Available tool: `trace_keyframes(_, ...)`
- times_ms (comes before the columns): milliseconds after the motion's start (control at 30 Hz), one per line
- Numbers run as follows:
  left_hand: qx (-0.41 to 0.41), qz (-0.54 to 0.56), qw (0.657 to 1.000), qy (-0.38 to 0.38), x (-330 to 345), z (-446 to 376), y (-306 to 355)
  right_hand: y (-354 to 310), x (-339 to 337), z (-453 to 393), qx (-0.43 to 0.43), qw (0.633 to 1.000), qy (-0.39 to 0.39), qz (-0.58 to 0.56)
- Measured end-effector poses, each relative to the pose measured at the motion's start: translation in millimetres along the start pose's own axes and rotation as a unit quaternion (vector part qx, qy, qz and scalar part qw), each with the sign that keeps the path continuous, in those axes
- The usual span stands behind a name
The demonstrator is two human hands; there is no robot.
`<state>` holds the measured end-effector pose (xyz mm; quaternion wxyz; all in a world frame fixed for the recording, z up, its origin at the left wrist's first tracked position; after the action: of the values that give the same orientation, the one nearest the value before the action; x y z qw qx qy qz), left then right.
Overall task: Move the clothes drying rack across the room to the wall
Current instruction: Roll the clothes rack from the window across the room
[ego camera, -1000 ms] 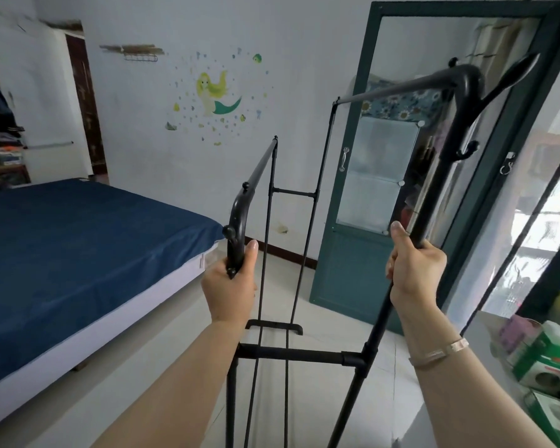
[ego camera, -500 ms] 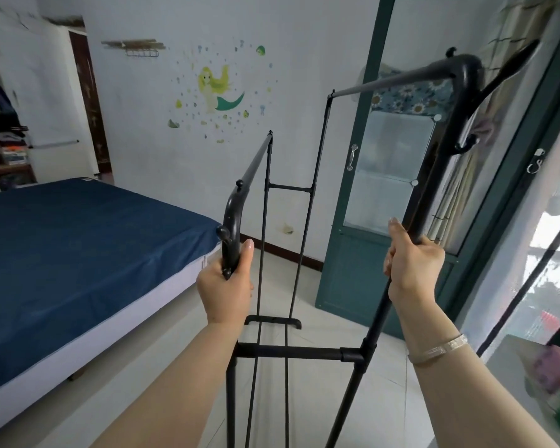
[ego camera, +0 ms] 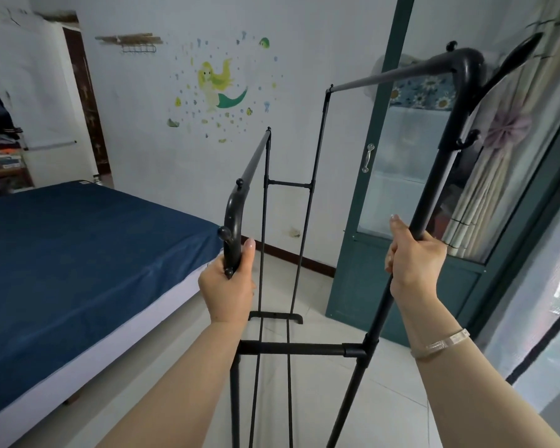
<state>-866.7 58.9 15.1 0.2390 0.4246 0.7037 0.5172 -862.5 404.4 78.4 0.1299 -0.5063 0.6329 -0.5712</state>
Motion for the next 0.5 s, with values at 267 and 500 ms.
trace_keyframes(267, -0.003, 0.000, 1.000, 0.006, 36, -32, -14, 25, 15, -47, 0.004, 1.000, -0.003, -0.005)
trace_keyframes(500, 0.018, -0.007, 0.999, 0.033, 90, -36, -18, 42, 3, -109, 0.010, 1.000, -0.023, -0.008)
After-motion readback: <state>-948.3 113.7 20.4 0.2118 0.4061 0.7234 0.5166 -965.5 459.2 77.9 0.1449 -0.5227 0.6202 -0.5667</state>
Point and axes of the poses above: each hand's wrist, its own z-axis away from the middle knuckle, its own x-axis out of the palm, y = z × x, the point moved 10 cm from there along -z, towards the middle knuckle, and after that the axes turned 9 degrees about -z, right-handed, at the moved point
